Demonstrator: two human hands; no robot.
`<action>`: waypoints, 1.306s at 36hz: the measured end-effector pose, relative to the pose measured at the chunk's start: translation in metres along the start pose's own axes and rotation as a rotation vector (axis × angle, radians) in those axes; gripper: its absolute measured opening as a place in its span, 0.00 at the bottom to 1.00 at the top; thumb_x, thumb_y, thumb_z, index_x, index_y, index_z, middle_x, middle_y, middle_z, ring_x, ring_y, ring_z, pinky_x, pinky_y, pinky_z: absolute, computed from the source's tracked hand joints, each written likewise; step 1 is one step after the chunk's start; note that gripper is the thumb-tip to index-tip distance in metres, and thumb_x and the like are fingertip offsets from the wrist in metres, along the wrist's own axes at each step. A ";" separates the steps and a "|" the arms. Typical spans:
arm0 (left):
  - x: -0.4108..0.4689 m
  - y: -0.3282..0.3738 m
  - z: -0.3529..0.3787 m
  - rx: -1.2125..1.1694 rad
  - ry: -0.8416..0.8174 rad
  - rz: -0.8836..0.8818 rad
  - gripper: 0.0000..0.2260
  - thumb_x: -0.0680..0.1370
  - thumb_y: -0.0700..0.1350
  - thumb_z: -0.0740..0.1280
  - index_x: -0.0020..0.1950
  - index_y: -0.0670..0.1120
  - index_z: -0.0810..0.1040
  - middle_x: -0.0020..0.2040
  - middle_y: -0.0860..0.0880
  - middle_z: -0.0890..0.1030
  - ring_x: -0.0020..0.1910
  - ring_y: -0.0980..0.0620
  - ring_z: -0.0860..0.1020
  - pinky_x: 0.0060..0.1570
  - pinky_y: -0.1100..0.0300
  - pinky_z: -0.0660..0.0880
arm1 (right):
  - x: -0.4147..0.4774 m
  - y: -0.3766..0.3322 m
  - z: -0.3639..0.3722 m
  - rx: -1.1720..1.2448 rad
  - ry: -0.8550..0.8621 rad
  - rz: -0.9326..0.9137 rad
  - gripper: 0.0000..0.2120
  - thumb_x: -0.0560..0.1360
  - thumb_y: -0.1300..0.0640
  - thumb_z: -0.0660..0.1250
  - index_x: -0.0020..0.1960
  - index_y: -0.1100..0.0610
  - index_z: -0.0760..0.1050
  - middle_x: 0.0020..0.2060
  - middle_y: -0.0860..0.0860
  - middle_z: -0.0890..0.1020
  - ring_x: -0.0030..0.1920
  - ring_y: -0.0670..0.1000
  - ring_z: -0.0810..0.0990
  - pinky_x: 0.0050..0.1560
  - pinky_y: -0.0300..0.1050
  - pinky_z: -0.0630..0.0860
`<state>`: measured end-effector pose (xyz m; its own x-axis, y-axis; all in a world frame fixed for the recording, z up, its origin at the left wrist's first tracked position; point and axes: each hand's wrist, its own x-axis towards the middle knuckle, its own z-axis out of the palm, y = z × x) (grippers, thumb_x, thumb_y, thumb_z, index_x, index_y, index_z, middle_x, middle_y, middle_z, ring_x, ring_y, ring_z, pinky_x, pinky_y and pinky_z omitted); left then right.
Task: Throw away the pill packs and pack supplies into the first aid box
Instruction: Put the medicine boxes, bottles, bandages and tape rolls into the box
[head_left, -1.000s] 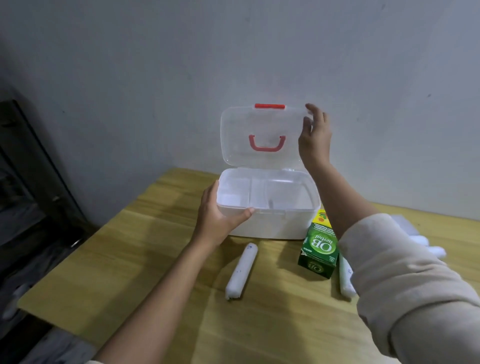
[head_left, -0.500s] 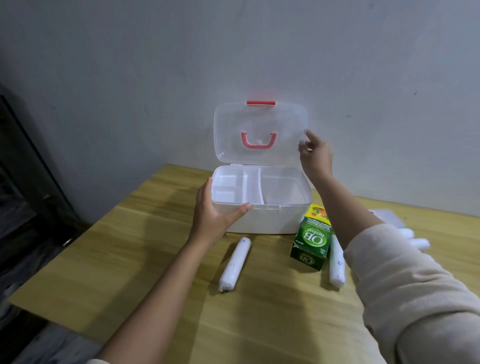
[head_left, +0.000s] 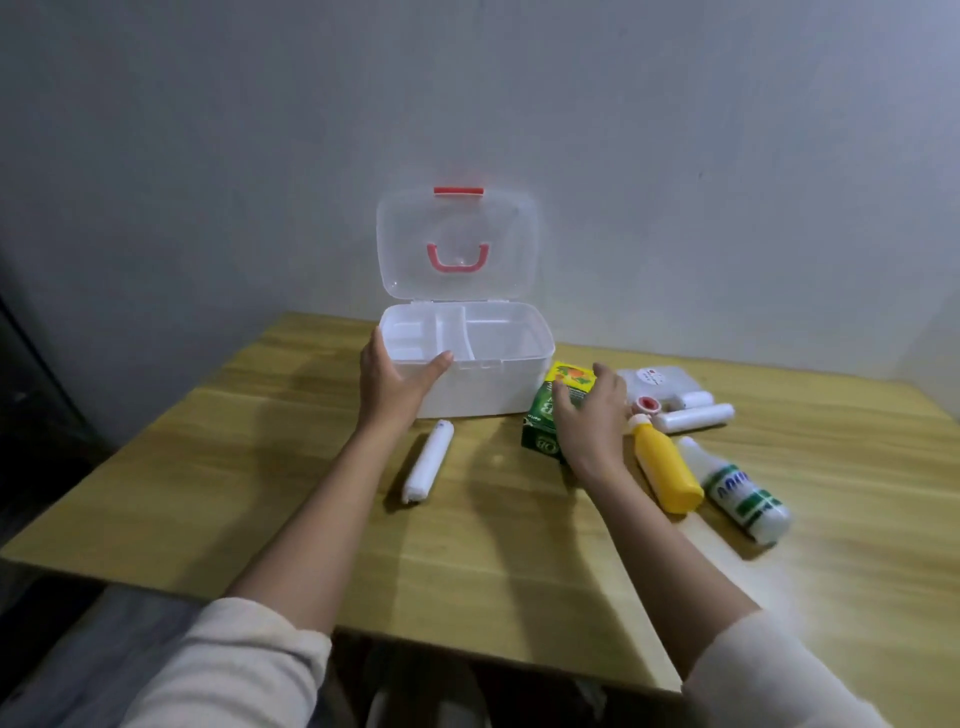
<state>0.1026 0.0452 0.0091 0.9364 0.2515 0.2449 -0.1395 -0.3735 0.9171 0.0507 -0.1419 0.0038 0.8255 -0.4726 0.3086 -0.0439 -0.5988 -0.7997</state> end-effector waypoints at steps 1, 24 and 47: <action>-0.001 0.001 0.000 0.008 -0.001 -0.005 0.42 0.69 0.55 0.73 0.75 0.46 0.55 0.74 0.46 0.61 0.72 0.48 0.61 0.63 0.61 0.60 | -0.006 0.001 0.002 -0.031 -0.022 0.002 0.26 0.76 0.54 0.63 0.68 0.66 0.61 0.66 0.61 0.67 0.68 0.59 0.64 0.65 0.45 0.59; 0.000 0.007 -0.003 0.004 -0.048 -0.088 0.44 0.68 0.56 0.74 0.76 0.48 0.52 0.75 0.46 0.59 0.73 0.47 0.60 0.60 0.59 0.62 | 0.013 0.009 -0.035 -0.071 -0.041 0.131 0.28 0.72 0.51 0.66 0.62 0.69 0.64 0.61 0.65 0.67 0.63 0.64 0.66 0.63 0.53 0.65; 0.022 -0.005 -0.014 -0.029 -0.170 -0.071 0.49 0.56 0.64 0.76 0.72 0.53 0.60 0.70 0.53 0.67 0.69 0.51 0.66 0.65 0.49 0.70 | 0.099 -0.067 -0.018 -0.268 -0.426 -0.385 0.26 0.69 0.54 0.71 0.64 0.60 0.71 0.58 0.57 0.76 0.52 0.53 0.73 0.47 0.45 0.75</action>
<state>0.1198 0.0648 0.0142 0.9848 0.1204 0.1250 -0.0785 -0.3336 0.9394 0.1249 -0.1603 0.0967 0.9594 0.0744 0.2722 0.2068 -0.8416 -0.4989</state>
